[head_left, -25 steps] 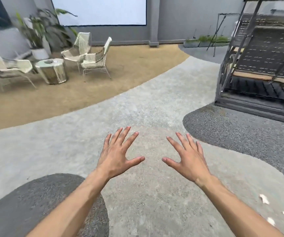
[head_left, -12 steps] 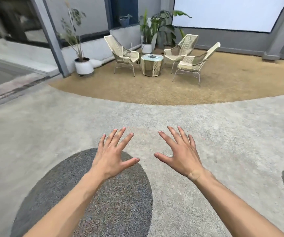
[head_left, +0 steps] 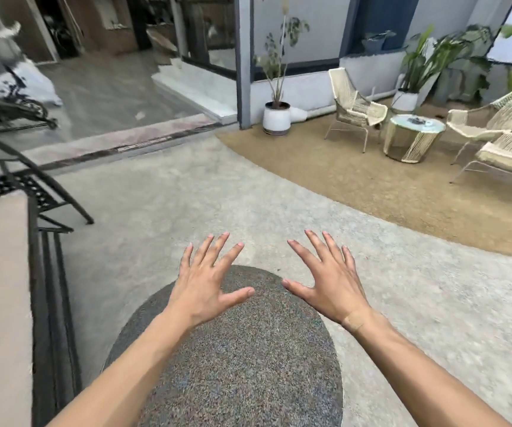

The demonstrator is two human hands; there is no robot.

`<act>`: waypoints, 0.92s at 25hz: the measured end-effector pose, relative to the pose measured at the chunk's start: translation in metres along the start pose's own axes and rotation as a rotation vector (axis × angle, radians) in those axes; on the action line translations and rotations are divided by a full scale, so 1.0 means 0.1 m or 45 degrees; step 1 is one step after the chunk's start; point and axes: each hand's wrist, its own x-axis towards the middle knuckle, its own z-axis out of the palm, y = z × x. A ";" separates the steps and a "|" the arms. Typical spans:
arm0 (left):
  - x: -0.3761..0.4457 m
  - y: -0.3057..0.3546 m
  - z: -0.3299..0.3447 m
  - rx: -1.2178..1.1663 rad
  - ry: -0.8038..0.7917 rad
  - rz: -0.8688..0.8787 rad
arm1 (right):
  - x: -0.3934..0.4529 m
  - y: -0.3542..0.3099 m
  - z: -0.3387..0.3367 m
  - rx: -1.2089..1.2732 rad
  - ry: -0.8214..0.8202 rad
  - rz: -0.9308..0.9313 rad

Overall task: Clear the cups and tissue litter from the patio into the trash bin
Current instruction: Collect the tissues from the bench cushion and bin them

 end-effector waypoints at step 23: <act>0.89 -1.76 0.04 0.197 0.170 -1.109 | 3.73 -0.94 1.45 0.185 -0.346 -1.018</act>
